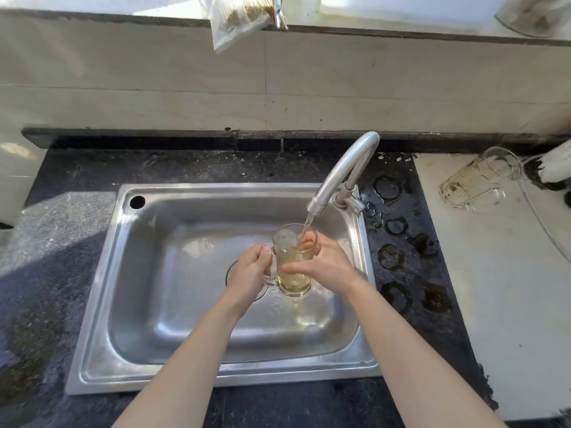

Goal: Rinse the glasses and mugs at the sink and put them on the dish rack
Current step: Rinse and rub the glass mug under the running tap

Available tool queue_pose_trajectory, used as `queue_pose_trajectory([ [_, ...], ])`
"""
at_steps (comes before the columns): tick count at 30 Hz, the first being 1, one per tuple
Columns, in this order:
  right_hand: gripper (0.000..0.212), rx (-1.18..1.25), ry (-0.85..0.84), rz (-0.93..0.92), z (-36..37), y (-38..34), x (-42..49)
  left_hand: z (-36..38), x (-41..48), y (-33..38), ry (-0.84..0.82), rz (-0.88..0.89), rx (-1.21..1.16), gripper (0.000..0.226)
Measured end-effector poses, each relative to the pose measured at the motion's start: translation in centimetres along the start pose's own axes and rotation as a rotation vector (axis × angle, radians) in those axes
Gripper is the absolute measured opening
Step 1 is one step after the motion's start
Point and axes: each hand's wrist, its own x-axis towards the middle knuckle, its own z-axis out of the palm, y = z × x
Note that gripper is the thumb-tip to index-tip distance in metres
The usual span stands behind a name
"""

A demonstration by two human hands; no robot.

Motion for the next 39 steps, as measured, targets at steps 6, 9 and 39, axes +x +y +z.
queue_pose_trajectory([
  [6,0.041,0.103,-0.084,0.096,-0.4,-0.2,0.4,-0.1,0.2,1.7,-0.061,-0.123,-0.138,0.033],
  [9,0.041,0.097,-0.145,0.158,-0.6,0.0,0.7,-0.1,0.5,2.4,-0.097,-0.237,-0.163,0.033],
  [39,0.045,-0.441,0.012,-0.097,0.9,-6.2,-0.4,1.6,2.9,6.9,0.234,-0.515,-0.74,0.041],
])
